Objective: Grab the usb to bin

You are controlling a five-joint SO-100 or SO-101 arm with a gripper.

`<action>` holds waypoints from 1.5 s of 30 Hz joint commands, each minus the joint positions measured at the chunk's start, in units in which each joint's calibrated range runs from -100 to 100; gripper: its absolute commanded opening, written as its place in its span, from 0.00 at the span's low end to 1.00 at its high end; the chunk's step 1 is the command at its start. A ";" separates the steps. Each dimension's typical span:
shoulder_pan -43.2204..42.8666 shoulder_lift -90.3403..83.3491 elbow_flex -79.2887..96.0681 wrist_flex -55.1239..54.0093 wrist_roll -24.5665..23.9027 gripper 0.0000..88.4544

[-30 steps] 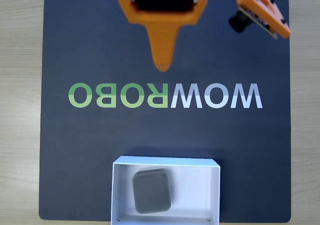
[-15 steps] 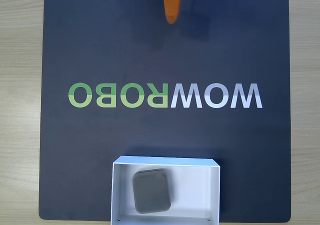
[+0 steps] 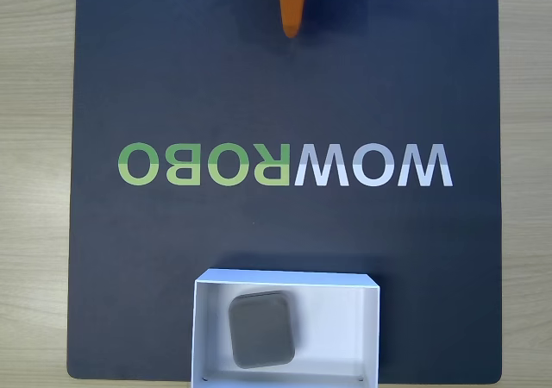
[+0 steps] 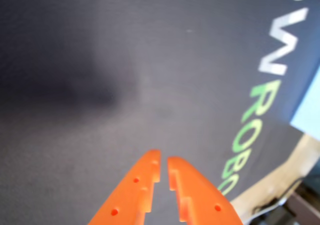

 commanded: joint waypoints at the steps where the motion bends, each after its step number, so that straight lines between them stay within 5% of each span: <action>1: 0.67 -0.08 -1.08 1.40 0.24 0.02; 45: 0.84 -0.08 -1.08 1.40 0.18 0.02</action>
